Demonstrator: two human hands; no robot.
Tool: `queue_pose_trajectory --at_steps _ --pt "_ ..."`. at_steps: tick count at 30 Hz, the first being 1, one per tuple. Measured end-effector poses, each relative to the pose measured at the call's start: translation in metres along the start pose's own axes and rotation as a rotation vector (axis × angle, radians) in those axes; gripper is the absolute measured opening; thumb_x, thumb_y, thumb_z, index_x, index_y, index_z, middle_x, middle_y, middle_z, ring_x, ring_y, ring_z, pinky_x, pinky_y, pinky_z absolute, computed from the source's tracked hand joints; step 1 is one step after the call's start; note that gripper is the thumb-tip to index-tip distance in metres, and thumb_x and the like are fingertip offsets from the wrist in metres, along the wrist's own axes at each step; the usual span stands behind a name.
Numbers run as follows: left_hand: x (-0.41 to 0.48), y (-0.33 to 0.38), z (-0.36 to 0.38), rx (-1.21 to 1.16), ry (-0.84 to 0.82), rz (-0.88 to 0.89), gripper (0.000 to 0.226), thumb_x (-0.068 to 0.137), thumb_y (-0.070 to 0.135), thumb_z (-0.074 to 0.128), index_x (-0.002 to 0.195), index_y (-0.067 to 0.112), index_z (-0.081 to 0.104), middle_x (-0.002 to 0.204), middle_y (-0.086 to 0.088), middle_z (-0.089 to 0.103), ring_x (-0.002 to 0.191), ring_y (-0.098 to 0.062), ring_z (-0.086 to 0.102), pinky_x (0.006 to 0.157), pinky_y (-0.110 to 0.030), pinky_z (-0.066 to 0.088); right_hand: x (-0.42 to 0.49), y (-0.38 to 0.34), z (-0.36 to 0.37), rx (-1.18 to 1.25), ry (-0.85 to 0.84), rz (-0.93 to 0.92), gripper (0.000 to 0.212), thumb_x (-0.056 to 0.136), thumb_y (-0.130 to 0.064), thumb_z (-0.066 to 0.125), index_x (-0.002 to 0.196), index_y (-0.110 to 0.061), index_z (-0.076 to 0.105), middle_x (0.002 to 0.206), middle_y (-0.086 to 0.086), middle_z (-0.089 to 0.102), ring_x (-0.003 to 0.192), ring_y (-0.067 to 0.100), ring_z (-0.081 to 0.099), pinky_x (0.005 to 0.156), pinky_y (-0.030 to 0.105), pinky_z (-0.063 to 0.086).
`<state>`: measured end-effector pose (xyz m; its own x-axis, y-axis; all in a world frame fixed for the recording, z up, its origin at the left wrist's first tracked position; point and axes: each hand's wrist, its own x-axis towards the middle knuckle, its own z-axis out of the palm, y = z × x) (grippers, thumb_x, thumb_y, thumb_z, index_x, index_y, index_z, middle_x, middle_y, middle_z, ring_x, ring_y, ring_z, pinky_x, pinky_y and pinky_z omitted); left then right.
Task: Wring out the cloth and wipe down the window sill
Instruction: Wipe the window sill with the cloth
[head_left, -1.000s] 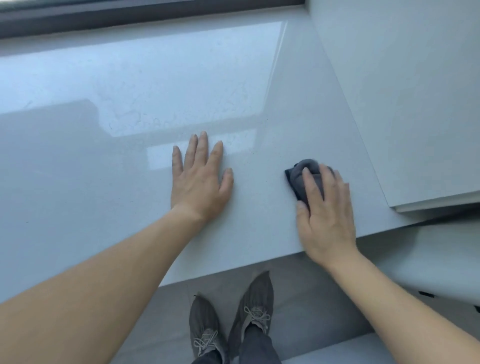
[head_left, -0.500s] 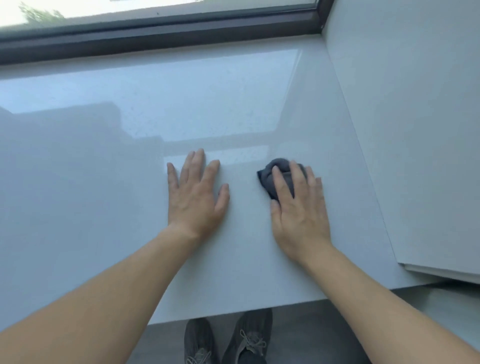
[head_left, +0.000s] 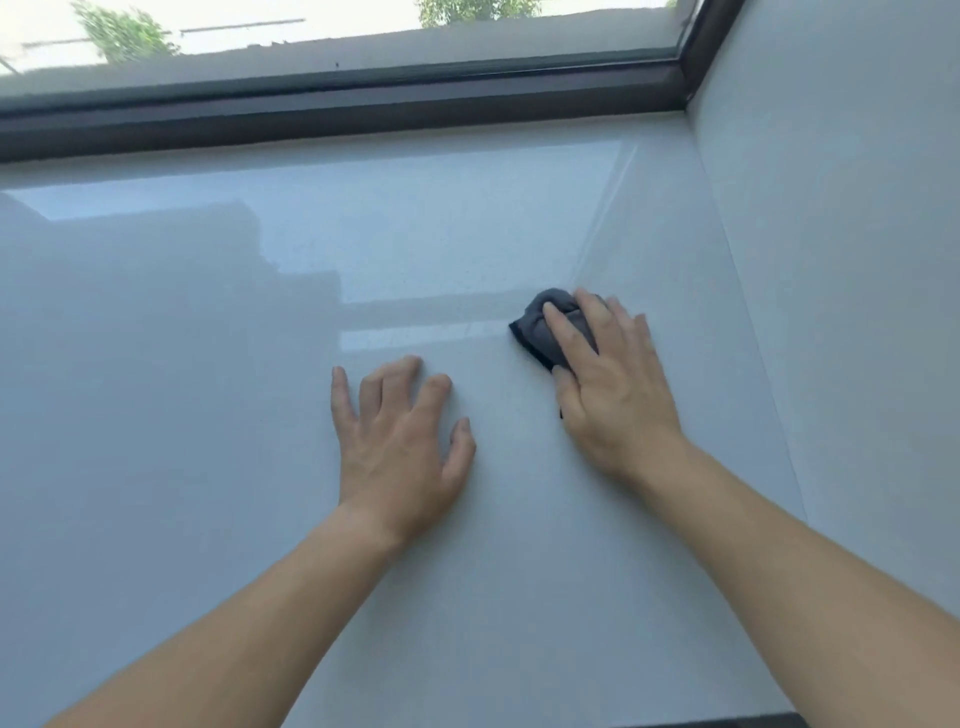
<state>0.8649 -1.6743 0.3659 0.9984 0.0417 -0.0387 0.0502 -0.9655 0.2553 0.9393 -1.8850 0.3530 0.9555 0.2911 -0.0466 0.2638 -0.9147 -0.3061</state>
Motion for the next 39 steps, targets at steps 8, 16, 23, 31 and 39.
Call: queue_pose_trajectory --at_steps 8,16,23,31,39 --pt "0.128 -0.008 -0.009 -0.125 0.031 0.065 0.051 0.092 0.038 0.044 0.137 0.014 0.048 0.158 -0.013 0.03 0.149 -0.028 0.021 0.123 -0.046 0.001 0.075 0.003 -0.003 -0.026 0.115 0.232 0.061 0.099 -0.031 0.038 0.157 -0.022 0.02 0.164 0.011 0.013 0.15 0.039 0.01 0.123 0.054 0.007" --pt "0.161 -0.005 0.009 -0.009 -0.055 0.058 0.066 0.093 0.044 0.027 0.155 0.02 0.021 0.167 -0.006 0.004 0.153 -0.019 -0.006 0.123 -0.043 -0.005 0.138 0.042 -0.022 -0.045 0.053 0.206 0.059 0.101 -0.027 0.041 0.157 -0.023 0.022 0.163 0.007 0.016 0.149 0.033 0.014 0.122 0.054 0.004" --pt "0.165 -0.001 0.007 0.016 -0.082 0.051 0.07 0.091 0.046 0.022 0.155 0.02 0.018 0.167 -0.007 0.0 0.152 -0.02 -0.011 0.123 -0.046 -0.005 0.185 -0.011 -0.006 -0.057 0.085 0.087 0.057 0.1 -0.027 0.043 0.155 -0.027 0.028 0.162 0.01 0.02 0.148 0.037 0.017 0.12 0.054 0.013" --pt "0.166 -0.003 0.009 0.023 -0.088 0.06 0.07 0.092 0.046 0.021 0.156 0.02 0.016 0.167 -0.007 -0.002 0.152 -0.019 -0.014 0.123 -0.046 -0.006 0.212 0.034 -0.023 -0.196 0.162 0.165 0.052 0.098 -0.03 0.046 0.149 -0.02 0.04 0.155 0.014 0.034 0.144 0.035 0.025 0.118 0.047 0.02" --pt "0.166 -0.003 0.008 0.02 -0.083 0.064 0.07 0.092 0.047 0.021 0.156 0.019 0.017 0.167 -0.007 -0.001 0.152 -0.019 -0.012 0.123 -0.046 -0.005 0.214 0.081 -0.045 -0.384 0.144 0.413 0.051 0.099 -0.027 0.043 0.146 -0.009 0.038 0.143 0.018 0.039 0.129 0.038 0.033 0.102 0.047 0.029"
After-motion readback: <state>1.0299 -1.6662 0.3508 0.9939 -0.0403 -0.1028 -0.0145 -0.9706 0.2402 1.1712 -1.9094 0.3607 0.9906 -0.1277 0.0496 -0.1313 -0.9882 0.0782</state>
